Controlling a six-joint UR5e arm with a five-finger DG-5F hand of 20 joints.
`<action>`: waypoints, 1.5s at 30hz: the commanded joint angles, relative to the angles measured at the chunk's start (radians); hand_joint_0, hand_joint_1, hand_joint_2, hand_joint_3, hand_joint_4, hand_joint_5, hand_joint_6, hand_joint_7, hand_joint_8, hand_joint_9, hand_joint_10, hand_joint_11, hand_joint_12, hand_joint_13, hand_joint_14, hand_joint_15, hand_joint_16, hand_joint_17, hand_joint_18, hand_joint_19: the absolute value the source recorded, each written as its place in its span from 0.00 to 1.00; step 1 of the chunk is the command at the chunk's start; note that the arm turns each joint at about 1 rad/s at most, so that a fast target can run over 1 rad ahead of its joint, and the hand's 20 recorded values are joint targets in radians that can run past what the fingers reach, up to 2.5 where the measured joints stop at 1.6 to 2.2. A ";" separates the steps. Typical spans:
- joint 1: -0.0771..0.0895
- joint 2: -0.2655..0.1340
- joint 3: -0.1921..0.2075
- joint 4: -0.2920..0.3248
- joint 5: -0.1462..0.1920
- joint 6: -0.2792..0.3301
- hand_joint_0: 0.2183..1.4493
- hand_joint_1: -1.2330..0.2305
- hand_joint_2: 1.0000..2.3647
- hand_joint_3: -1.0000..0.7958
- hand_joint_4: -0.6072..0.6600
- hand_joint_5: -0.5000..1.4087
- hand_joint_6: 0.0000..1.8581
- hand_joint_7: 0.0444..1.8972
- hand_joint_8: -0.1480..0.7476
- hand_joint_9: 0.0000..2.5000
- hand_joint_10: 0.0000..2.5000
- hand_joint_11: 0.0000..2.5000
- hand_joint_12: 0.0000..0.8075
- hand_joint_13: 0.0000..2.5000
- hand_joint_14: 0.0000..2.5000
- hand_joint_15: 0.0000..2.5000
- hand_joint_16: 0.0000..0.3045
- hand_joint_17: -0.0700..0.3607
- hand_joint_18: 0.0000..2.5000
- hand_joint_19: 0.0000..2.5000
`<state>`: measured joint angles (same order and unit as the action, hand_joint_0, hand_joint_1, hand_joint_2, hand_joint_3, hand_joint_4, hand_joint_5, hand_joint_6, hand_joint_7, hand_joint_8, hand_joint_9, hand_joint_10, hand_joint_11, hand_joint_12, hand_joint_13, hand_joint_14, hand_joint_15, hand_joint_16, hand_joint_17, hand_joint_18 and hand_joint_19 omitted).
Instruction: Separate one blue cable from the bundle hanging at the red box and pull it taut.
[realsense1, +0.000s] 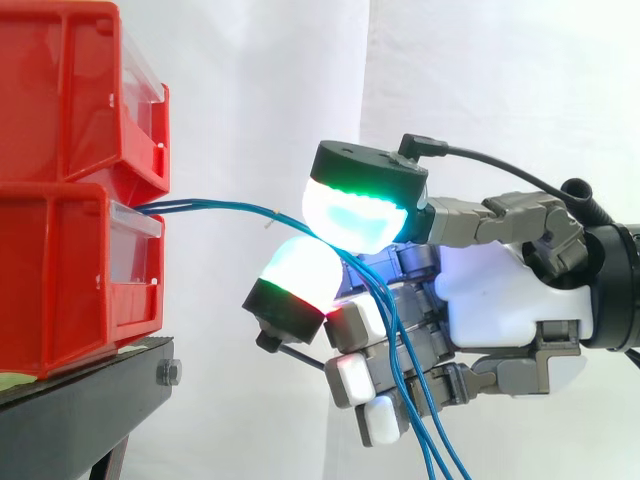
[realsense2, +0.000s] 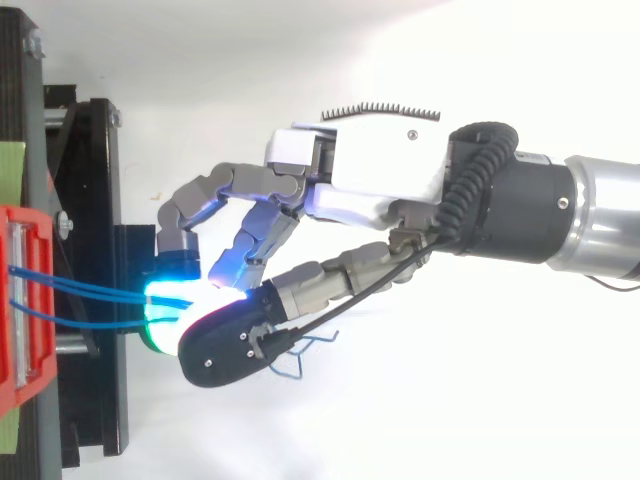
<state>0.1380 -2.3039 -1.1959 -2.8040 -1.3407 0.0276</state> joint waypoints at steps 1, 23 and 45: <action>0.000 0.001 -0.001 0.000 0.000 0.000 0.41 0.26 0.01 0.38 0.52 0.15 0.49 0.59 0.55 0.42 0.01 0.35 0.48 0.41 0.01 0.25 0.14 0.38 0.36 0.24; 0.002 0.000 -0.001 0.000 0.000 -0.003 0.25 0.39 0.00 0.28 0.61 0.17 0.46 0.55 0.56 0.45 0.01 0.34 0.50 0.43 0.01 0.25 0.15 0.40 0.38 0.25; 0.005 0.000 -0.001 0.000 0.005 -0.006 0.37 0.27 0.01 0.39 0.56 0.16 0.47 0.61 0.54 0.43 0.01 0.35 0.48 0.40 0.01 0.26 0.14 0.39 0.36 0.26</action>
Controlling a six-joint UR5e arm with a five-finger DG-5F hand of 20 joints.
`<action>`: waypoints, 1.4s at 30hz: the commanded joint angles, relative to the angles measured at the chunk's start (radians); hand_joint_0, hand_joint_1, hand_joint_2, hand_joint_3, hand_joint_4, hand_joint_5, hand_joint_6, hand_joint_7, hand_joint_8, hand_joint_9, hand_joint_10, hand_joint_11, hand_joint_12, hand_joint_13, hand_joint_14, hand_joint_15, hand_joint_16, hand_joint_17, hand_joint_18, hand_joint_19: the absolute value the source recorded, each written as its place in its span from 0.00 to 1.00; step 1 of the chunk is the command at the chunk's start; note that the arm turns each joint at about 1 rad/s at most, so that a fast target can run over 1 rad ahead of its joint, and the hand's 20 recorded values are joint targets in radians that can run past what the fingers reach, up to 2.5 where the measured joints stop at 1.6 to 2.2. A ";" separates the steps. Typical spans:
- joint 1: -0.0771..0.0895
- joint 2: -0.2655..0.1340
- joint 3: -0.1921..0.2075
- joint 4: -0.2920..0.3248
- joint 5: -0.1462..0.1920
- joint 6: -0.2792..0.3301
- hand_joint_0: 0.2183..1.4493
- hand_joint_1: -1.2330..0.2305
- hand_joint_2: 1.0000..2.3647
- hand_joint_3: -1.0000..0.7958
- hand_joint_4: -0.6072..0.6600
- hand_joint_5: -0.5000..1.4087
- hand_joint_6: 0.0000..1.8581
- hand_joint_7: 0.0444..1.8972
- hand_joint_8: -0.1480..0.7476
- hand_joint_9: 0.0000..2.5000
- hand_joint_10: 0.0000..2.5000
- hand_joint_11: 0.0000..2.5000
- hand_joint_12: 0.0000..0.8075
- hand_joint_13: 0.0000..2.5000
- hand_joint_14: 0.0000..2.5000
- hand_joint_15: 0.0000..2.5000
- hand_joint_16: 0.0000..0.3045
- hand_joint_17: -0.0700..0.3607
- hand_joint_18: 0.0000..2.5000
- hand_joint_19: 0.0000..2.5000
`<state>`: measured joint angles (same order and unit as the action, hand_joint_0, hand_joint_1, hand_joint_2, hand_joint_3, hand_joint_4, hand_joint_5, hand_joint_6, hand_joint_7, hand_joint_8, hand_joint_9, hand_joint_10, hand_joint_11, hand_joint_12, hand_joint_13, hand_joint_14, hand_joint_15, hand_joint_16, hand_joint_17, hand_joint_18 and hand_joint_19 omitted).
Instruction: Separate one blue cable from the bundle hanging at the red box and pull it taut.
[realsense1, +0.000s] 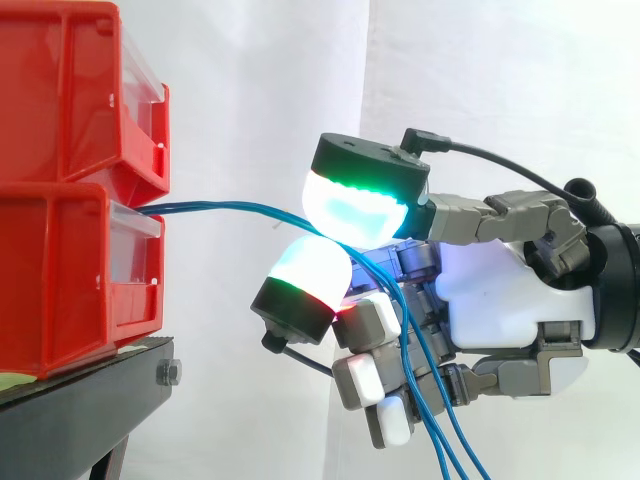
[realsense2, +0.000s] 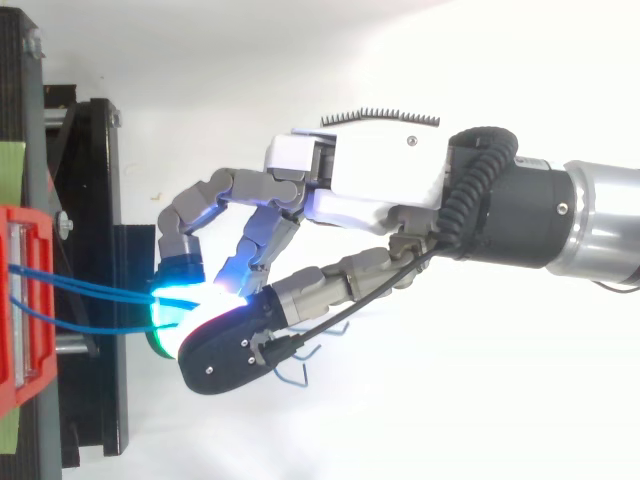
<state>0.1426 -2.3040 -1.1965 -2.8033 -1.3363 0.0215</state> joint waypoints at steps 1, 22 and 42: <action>0.000 0.000 0.000 -0.001 0.000 0.000 0.37 0.27 0.01 0.37 0.56 0.16 0.47 0.61 0.54 0.42 0.01 0.35 0.48 0.40 0.01 0.25 0.14 0.39 0.36 0.26; 0.002 0.000 -0.002 -0.001 0.000 0.000 0.33 0.35 0.01 0.44 0.57 0.17 0.46 0.63 0.55 0.44 0.01 0.35 0.49 0.41 0.01 0.26 0.14 0.39 0.37 0.28; 0.003 0.000 -0.002 -0.001 0.002 0.000 0.32 0.52 0.00 0.28 0.60 0.17 0.46 0.60 0.54 0.44 0.01 0.34 0.49 0.41 0.01 0.26 0.15 0.39 0.37 0.28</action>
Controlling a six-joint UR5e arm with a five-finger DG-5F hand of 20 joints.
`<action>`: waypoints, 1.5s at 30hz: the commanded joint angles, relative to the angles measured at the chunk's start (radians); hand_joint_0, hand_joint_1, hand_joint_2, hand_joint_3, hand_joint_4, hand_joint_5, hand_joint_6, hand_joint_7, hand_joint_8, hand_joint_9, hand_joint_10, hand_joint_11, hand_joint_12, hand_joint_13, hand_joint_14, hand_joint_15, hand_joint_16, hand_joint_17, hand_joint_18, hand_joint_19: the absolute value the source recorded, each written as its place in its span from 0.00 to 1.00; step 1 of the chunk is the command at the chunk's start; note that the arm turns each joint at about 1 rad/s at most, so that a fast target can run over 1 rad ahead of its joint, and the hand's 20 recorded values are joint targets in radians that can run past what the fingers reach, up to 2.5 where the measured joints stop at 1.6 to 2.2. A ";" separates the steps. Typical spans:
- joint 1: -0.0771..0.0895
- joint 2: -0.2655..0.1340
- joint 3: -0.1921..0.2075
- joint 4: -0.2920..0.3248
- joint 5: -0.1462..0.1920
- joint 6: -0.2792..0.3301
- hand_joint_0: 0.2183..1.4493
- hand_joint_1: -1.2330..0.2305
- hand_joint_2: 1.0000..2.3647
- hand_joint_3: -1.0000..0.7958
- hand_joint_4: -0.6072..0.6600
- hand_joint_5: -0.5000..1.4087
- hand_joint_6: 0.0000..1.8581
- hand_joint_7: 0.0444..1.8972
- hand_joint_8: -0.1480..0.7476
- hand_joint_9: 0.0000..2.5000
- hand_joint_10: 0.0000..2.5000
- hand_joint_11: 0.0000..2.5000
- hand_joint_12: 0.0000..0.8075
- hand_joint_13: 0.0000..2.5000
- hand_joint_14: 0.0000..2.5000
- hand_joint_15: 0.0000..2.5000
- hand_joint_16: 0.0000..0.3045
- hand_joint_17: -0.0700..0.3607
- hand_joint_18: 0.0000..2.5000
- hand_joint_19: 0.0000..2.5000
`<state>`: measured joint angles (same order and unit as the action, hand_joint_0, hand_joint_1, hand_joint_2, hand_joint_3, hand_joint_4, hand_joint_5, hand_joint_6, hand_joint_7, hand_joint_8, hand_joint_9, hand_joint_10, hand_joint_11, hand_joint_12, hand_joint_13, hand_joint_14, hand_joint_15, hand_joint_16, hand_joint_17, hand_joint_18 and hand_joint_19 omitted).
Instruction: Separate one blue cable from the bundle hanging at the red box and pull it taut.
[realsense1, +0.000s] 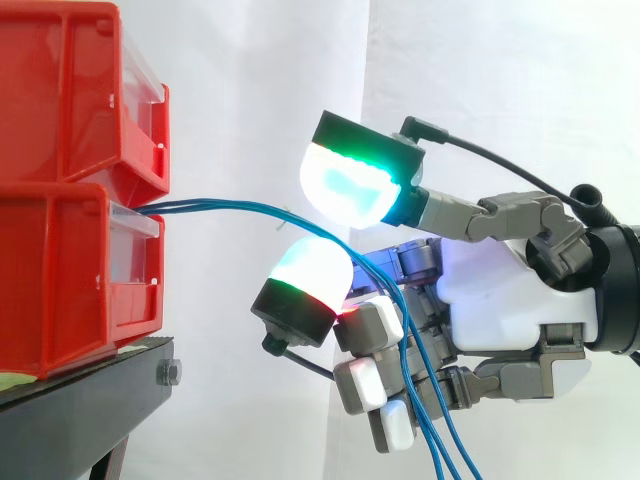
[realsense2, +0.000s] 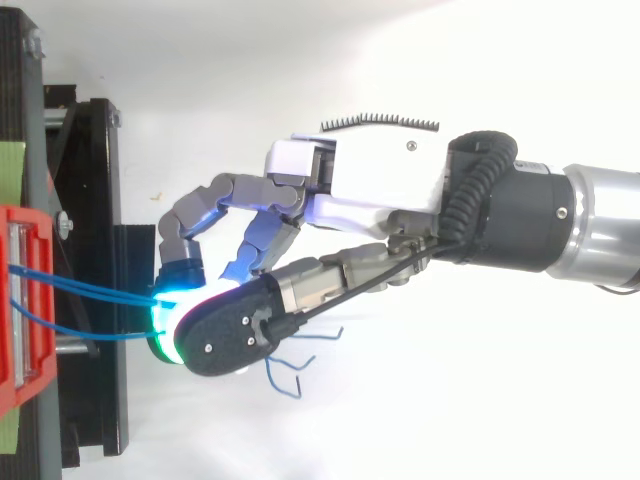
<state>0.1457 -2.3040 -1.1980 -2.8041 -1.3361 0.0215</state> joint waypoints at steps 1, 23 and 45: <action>0.002 0.000 0.000 0.000 0.001 0.000 0.33 0.50 0.00 0.28 0.59 0.17 0.46 0.60 0.54 0.44 0.01 0.34 0.49 0.41 0.01 0.25 0.15 0.40 0.37 0.28; 0.009 0.000 -0.011 0.002 0.025 -0.009 0.40 0.25 0.01 0.35 0.60 0.16 0.46 0.63 0.55 0.41 0.01 0.34 0.48 0.38 0.01 0.25 0.15 0.40 0.36 0.25; 0.009 0.000 -0.011 0.003 0.026 -0.017 0.32 0.40 0.01 0.41 0.58 0.17 0.44 0.61 0.54 0.41 0.01 0.33 0.50 0.38 0.01 0.25 0.15 0.41 0.36 0.28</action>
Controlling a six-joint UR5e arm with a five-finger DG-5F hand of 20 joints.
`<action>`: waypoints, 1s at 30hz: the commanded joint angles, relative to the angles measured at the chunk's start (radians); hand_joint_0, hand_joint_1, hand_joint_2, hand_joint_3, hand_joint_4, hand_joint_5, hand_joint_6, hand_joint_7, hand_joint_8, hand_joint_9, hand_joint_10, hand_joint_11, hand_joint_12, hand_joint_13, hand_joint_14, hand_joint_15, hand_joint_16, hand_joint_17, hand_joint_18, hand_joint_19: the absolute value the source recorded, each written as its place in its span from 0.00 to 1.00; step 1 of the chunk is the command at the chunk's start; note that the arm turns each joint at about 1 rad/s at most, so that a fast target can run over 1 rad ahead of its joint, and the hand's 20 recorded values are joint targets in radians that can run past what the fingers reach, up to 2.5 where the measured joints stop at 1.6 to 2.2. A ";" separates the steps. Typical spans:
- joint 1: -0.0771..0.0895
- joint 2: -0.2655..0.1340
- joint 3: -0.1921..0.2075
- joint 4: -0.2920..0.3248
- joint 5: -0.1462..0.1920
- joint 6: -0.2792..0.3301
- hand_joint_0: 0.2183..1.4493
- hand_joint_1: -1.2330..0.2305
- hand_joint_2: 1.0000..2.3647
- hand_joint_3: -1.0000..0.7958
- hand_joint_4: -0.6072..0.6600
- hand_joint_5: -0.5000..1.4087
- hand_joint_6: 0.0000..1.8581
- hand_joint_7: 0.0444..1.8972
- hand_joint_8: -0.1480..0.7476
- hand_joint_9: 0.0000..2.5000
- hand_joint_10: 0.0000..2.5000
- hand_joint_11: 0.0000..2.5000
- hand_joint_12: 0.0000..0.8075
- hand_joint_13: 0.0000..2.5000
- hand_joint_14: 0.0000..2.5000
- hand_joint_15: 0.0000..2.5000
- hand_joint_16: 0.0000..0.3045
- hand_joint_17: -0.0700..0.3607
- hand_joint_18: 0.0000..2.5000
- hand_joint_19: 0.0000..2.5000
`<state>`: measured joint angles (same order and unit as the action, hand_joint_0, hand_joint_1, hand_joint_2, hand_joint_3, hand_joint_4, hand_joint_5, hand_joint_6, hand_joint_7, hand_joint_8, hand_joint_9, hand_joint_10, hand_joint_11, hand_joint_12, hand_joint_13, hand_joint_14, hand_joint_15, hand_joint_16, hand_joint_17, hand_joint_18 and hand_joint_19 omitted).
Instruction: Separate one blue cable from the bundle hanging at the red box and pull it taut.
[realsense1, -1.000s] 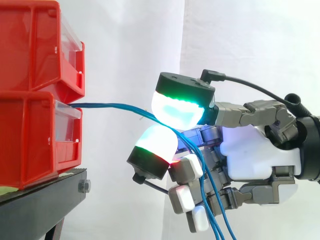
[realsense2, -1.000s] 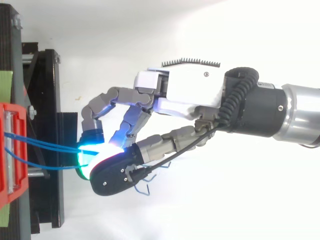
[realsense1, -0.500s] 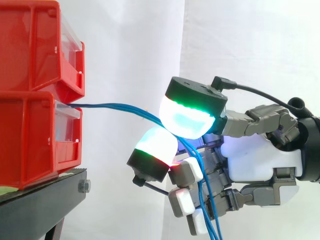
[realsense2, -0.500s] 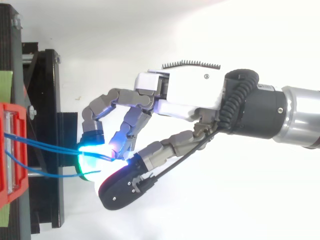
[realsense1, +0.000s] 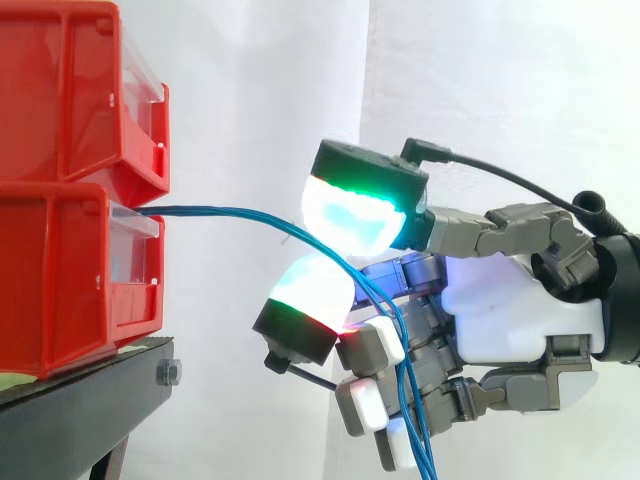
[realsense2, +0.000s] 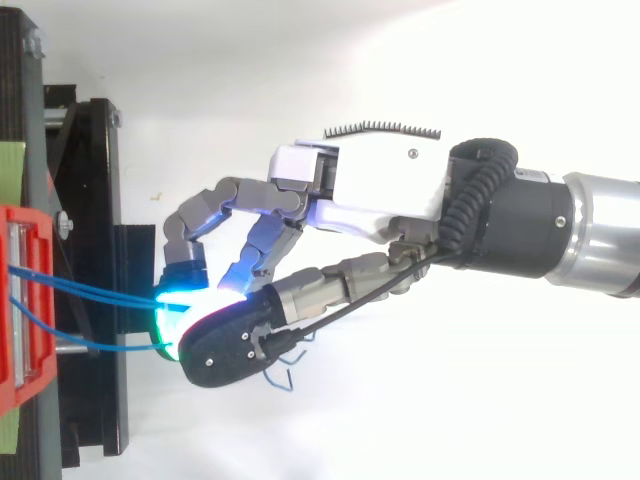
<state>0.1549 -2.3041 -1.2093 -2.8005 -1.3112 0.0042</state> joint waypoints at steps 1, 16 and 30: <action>0.000 0.000 -0.001 -0.001 0.001 -0.001 0.32 0.38 0.01 0.43 0.59 0.17 0.44 0.62 0.55 0.41 0.01 0.33 0.50 0.38 0.01 0.25 0.15 0.41 0.36 0.28; 0.000 0.000 -0.001 -0.001 0.001 -0.004 0.47 0.25 0.00 0.29 0.56 0.15 0.45 0.56 0.51 0.34 0.01 0.31 0.48 0.32 0.01 0.22 0.15 0.40 0.32 0.24; 0.000 0.000 -0.001 0.001 0.001 -0.009 0.26 0.21 0.00 0.28 0.59 0.15 0.45 0.59 0.51 0.34 0.01 0.31 0.50 0.32 0.01 0.23 0.16 0.41 0.33 0.25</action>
<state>0.1551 -2.3040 -1.2103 -2.8006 -1.3108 -0.0045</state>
